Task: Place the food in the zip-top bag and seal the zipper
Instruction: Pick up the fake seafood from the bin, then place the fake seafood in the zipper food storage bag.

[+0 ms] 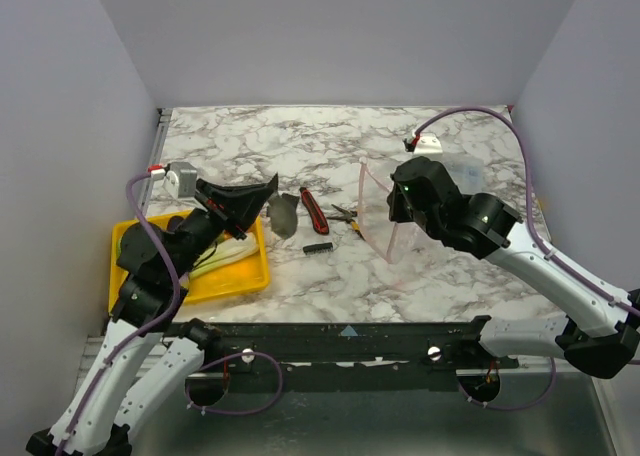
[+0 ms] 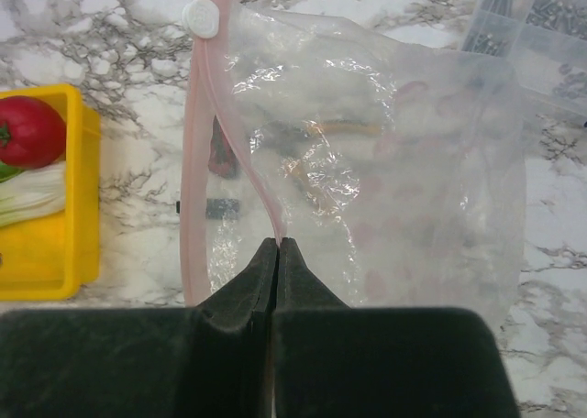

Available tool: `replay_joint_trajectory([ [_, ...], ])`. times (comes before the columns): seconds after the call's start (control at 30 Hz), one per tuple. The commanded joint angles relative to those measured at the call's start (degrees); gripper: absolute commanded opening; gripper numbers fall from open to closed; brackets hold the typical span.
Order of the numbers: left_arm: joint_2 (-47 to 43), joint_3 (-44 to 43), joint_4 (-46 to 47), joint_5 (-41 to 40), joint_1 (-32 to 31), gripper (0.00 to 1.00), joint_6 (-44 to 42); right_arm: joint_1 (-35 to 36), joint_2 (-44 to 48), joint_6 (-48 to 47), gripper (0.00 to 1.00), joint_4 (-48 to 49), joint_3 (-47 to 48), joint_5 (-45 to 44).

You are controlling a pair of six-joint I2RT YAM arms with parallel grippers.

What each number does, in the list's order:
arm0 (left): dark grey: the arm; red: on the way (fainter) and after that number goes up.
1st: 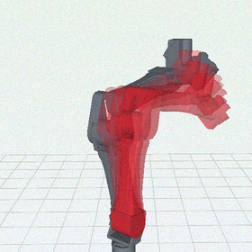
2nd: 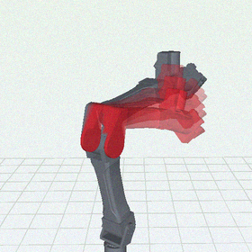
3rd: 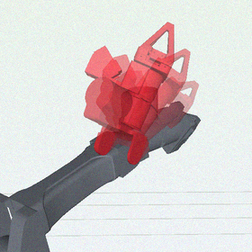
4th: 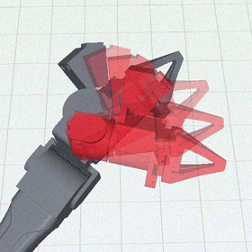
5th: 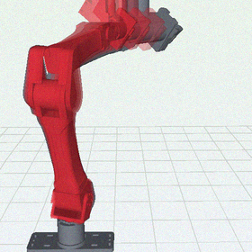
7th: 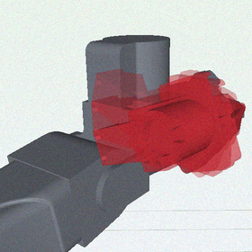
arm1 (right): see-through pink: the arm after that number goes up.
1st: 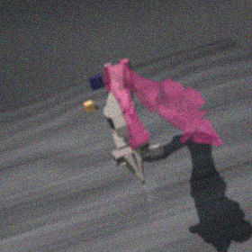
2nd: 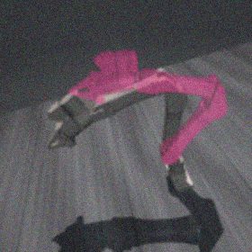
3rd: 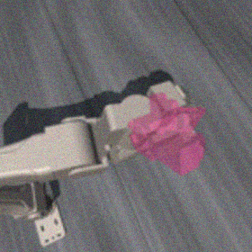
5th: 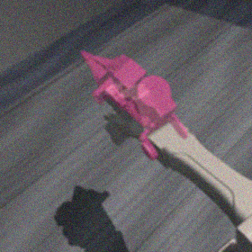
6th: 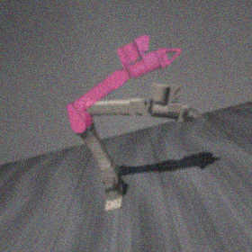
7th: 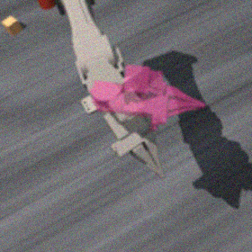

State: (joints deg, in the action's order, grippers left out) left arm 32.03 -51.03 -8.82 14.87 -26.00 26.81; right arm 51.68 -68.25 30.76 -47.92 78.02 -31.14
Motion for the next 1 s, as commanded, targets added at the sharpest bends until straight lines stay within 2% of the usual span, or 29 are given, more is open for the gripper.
replay_joint_trajectory([
  [0.0, 1.34, 8.71, 34.72, 4.25, -1.4, 0.0, 25.84, 0.32, 0.87, 4.81, 0.0, 3.23, -1.33, 3.03],
  [0.07, 2.55, 10.61, 41.55, -1.46, -5.47, 0.0, 29.56, 0.34, 1.34, 6.25, 0.0, 3.79, -1.64, 2.87],
  [0.2, 5.54, 10.15, 44.77, -14.95, -14.7, 0.0, 30.28, 0.31, 2.02, 8.63, 0.0, 5.38, -2.32, 2.22],
  [0.4, 9.39, 10.37, 48.57, -31.09, -23.55, 0.0, 27.92, 0.29, 2.43, 11.57, 0.0, 6.55, -2.77, 2.77],
  [0.67, 15.07, 8.16, 49.3, -36.42, -26.36, 0.0, 30.47, 0.34, 4.85, 20.45, 0.0, 9.05, -4.78, 1.52],
  [0.97, 18.53, 6.61, 52.96, -34.99, -27.92, 0.0, 30.67, 0.26, 4.38, 23.16, 0.0, 9.83, -5.18, 0.08],
])
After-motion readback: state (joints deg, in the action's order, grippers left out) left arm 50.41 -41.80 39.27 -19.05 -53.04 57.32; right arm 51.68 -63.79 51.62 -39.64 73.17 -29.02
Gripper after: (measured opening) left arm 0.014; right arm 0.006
